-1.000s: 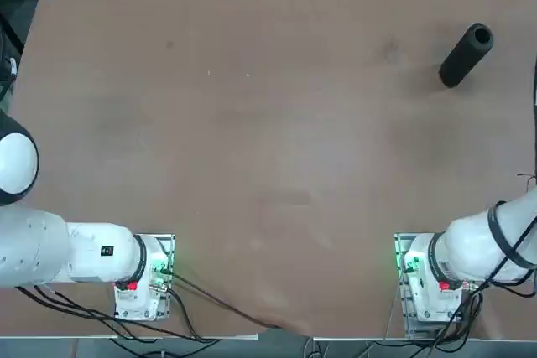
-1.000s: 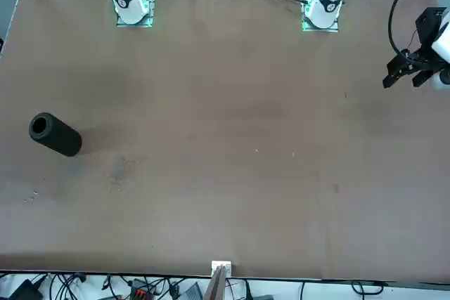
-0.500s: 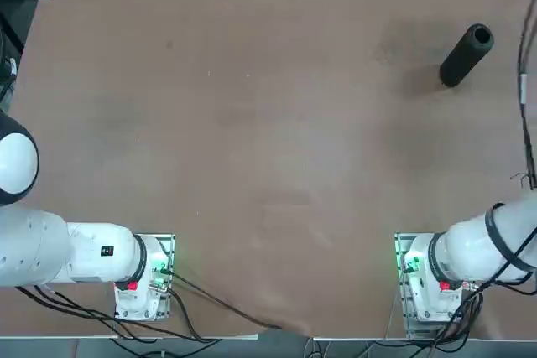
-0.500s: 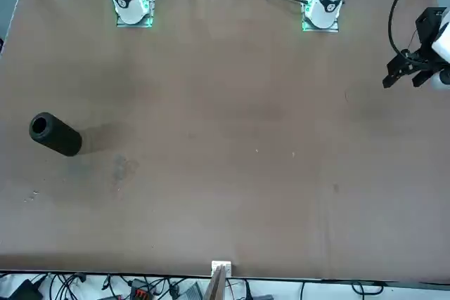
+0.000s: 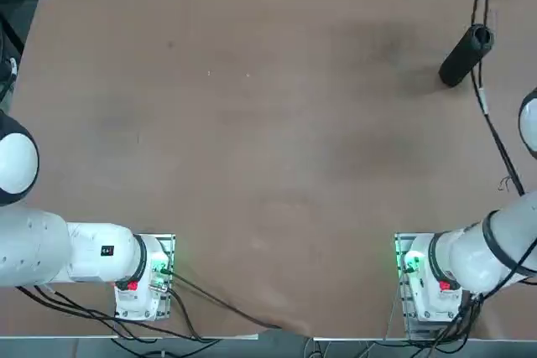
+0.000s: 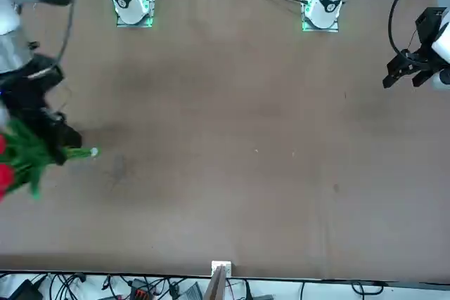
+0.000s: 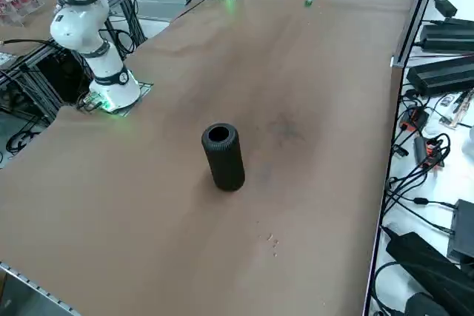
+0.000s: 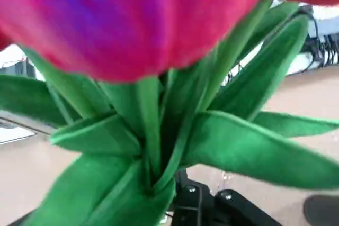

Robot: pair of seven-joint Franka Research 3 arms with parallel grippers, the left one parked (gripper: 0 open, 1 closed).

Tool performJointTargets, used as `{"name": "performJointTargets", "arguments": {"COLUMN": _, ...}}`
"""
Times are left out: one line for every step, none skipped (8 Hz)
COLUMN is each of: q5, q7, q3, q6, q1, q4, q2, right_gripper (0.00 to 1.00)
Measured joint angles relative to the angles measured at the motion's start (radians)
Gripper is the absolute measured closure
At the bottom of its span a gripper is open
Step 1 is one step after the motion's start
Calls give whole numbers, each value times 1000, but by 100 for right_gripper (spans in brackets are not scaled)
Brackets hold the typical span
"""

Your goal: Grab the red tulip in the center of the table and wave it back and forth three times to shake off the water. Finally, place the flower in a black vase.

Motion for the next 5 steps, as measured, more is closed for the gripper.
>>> {"name": "performJointTargets", "arguments": {"q5": -12, "q7": 7, "q3": -14, "q6": -42, "q1": -4, "q4": 1, "q2": -11, "right_gripper": 85}}
{"name": "performJointTargets", "arguments": {"q5": -23, "q7": -16, "q3": -49, "q6": -61, "q1": -23, "q4": 1, "q2": -28, "right_gripper": 85}}
{"name": "performJointTargets", "arguments": {"q5": -23, "q7": -98, "q3": -98, "q6": -66, "q1": -63, "q4": 1, "q2": -42, "right_gripper": 85}}
{"name": "performJointTargets", "arguments": {"q5": -2, "q7": -218, "q3": -142, "q6": -64, "q1": -127, "q4": 1, "q2": -47, "right_gripper": 85}}
{"name": "performJointTargets", "arguments": {"q5": 53, "q7": -353, "q3": -165, "q6": -46, "q1": -210, "q4": -1, "q2": -44, "right_gripper": 85}}
